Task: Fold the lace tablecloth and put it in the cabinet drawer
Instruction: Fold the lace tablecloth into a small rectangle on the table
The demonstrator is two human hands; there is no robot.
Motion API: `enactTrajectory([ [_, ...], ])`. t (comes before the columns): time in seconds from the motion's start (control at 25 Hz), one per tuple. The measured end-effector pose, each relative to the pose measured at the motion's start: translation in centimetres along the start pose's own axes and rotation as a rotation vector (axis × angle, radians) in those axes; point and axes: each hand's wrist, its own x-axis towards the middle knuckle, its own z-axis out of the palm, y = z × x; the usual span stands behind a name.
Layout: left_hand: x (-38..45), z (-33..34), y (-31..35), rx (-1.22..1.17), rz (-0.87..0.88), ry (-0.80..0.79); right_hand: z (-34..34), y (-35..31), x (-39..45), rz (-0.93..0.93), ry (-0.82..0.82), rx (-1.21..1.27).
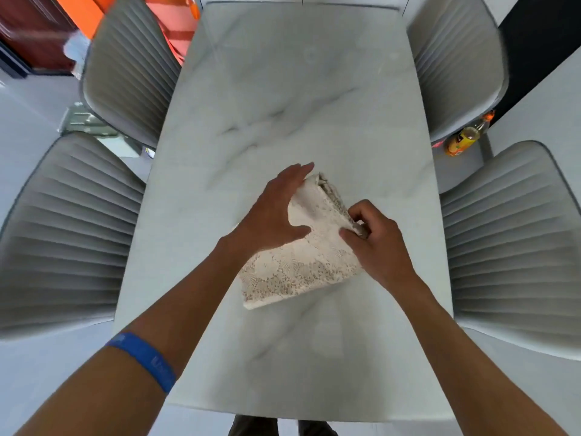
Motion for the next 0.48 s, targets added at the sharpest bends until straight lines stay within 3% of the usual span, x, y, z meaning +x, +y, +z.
enactTrajectory([
  [0.08,1.7,-3.9,4.1,-0.076,0.084,0.087,-2.3,-4.0,1.7,-0.172,0.048,-0.148],
  [0.2,2.4,-8.3,7.6,-0.149,0.174,0.275,-5.0,-8.6,3.3,-0.339,0.252,-0.318],
  [0.28,0.9,-8.9,8.0,-0.081,0.247,0.355,-5.6,-9.6,2.9,-0.512,0.361,-0.405],
  [0.36,-1.4,-7.3,6.4,0.047,0.285,0.392,-4.7,-8.5,1.5,-0.638,0.367,-0.465],
  [0.48,-5.7,-1.6,1.9,0.126,0.263,0.333,-0.3,-3.9,-2.5,-0.586,0.254,-0.517],
])
